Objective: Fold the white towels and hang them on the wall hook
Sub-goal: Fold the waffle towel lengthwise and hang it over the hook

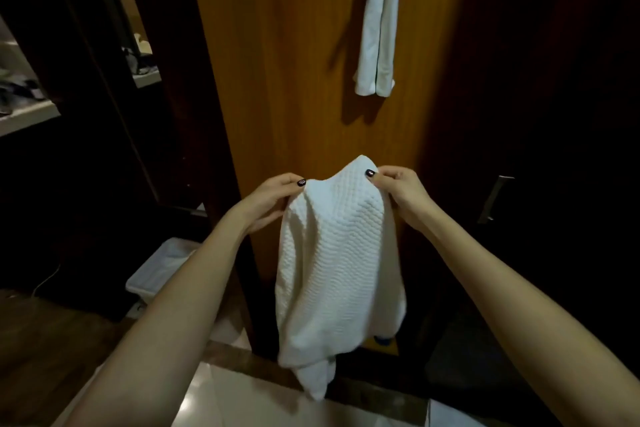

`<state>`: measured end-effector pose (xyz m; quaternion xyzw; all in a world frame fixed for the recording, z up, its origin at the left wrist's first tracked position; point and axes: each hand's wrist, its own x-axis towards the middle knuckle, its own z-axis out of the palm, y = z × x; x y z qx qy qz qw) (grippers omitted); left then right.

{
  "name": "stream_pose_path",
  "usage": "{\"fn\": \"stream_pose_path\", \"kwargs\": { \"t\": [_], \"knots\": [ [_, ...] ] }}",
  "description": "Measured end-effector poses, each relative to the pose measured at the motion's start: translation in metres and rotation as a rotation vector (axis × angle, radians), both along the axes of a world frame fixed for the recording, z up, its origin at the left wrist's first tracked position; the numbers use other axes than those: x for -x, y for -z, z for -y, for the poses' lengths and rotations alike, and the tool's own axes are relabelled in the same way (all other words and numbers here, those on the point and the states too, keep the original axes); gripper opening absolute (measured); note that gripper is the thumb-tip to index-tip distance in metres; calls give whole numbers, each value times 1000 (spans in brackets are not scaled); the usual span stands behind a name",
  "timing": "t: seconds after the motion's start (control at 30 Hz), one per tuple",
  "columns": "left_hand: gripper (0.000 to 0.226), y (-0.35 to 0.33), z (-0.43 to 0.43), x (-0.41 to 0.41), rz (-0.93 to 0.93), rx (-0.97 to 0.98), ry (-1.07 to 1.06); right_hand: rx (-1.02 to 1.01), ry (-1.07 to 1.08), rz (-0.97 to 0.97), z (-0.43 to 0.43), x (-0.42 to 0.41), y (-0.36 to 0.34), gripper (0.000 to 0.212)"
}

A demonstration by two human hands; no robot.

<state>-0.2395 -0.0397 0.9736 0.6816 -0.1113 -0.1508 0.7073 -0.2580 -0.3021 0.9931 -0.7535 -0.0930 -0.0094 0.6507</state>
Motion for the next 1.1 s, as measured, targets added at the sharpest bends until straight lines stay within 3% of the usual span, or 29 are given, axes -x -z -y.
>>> {"fn": "stream_pose_path", "kwargs": {
  "t": [0.1, 0.17, 0.27, 0.47, 0.63, 0.93, 1.1],
  "knots": [
    [40, -6, 16, -10, -22, 15, 117, 169, -129, 80, -18, -12, -16, 21],
    [31, -13, 31, -16, 5, -12, 141, 307, -198, 98, -29, -19, -16, 19],
    [8, -19, 44, -33, 72, -60, 137, 324, -181, 58, -29, -32, -14, 17],
    [18, -30, 67, -64, 221, -75, 79, 444, -192, -26, 1, -55, -15, 40],
    [20, -39, 72, -84, 290, 12, -11, 572, -192, -131, 31, -66, 5, 17],
    [21, -67, 24, -109, 340, 125, -250, 840, -72, -172, 27, -75, 49, 28],
    [22, -62, -10, -115, 382, -28, -411, 830, 159, 29, 11, -75, 65, 28]
  ]
}}
